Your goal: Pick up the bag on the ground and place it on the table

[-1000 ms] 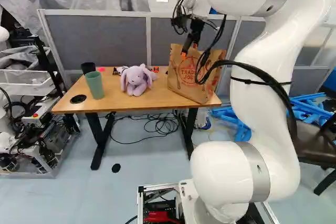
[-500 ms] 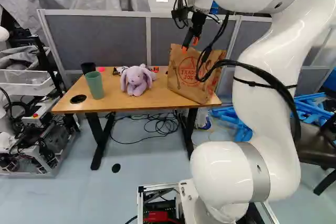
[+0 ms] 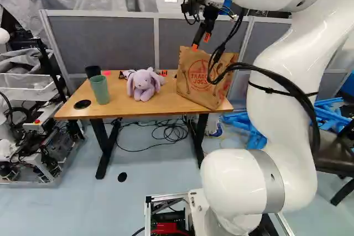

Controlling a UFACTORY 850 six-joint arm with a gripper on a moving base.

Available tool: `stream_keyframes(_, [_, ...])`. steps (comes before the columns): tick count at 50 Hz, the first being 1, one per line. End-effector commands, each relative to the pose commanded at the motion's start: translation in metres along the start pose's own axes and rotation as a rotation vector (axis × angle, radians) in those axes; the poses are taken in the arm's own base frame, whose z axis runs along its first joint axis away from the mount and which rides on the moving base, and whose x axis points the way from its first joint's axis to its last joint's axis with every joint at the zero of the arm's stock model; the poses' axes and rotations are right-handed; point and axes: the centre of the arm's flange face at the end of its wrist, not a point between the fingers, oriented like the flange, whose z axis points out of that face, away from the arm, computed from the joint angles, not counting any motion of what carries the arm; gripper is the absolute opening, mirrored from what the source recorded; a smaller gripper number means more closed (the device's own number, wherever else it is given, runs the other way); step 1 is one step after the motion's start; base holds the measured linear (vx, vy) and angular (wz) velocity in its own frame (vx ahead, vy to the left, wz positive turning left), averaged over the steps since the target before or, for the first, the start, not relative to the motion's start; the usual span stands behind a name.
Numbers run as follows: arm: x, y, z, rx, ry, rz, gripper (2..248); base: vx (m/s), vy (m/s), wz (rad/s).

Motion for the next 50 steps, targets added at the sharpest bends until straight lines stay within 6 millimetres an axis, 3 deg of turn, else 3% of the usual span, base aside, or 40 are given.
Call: stream_keyframes(50, [0.0,0.0,-0.0001,0.0,0.0,0.0,247,-0.029,0.016,-0.006])
